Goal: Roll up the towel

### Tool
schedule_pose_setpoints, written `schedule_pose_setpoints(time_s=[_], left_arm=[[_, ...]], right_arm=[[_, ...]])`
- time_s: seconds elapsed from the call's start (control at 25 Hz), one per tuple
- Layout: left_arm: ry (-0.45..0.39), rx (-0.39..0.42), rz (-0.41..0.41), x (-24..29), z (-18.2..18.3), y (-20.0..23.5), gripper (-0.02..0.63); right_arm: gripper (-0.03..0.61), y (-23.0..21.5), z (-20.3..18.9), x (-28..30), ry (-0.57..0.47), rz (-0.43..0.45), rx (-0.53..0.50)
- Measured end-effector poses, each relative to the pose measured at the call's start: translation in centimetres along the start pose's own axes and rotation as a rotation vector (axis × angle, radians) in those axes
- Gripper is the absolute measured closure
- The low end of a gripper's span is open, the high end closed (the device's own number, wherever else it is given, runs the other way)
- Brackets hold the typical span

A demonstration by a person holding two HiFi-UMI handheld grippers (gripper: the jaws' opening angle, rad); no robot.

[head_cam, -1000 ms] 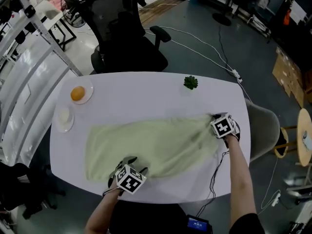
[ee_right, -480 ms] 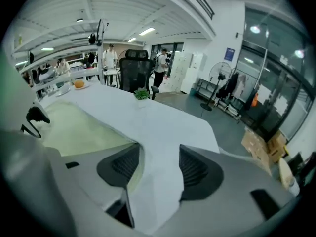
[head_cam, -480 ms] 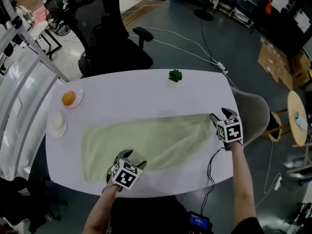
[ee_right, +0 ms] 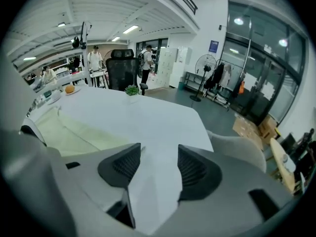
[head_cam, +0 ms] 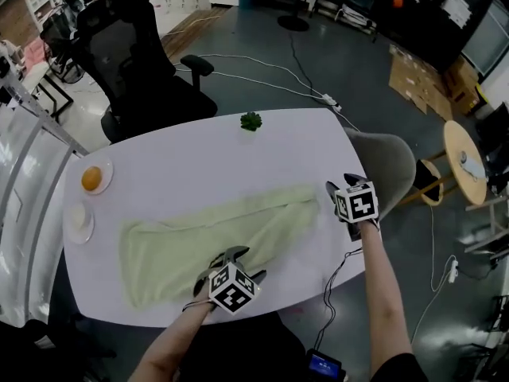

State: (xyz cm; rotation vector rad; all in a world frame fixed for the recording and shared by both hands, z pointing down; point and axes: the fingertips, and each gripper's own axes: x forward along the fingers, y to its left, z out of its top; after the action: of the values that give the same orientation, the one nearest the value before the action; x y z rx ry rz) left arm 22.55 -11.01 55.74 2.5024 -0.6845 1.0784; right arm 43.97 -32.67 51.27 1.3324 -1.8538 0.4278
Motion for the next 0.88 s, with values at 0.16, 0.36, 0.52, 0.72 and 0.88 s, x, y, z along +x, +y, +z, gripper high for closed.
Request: schedule_pose_setpoints(time_s=[0.16, 0.36, 0.52, 0.72, 0.88], left_arm=[[0.006, 0.120, -0.021, 1.8, 1.6, -1.7, 0.314], [0.069, 0.212, 0.002, 5.8, 1.4, -2.3, 0.341], [0.112, 0.229, 0.101, 7.7, 1.2, 0.3, 0.517], [0.021, -0.030, 0.068, 5.6, 2.7, 3.4, 0.575], [-0.104, -0.356, 0.039, 3.0, 3.6, 7.4, 0.575]], right_arm=[[0.348, 1.8, -4.6, -0.5, 0.073, 0.077, 0.047], [0.356, 4.3, -10.2, -1.5, 0.132, 0.165, 0.099], [0.371, 5.5, -11.3, -2.3, 0.112, 0.200, 0.146], [0.385, 7.5, -11.6, -2.3, 0.110, 0.279, 0.136], [0.391, 9.7, -10.7, -1.5, 0.133, 0.338, 0.109]])
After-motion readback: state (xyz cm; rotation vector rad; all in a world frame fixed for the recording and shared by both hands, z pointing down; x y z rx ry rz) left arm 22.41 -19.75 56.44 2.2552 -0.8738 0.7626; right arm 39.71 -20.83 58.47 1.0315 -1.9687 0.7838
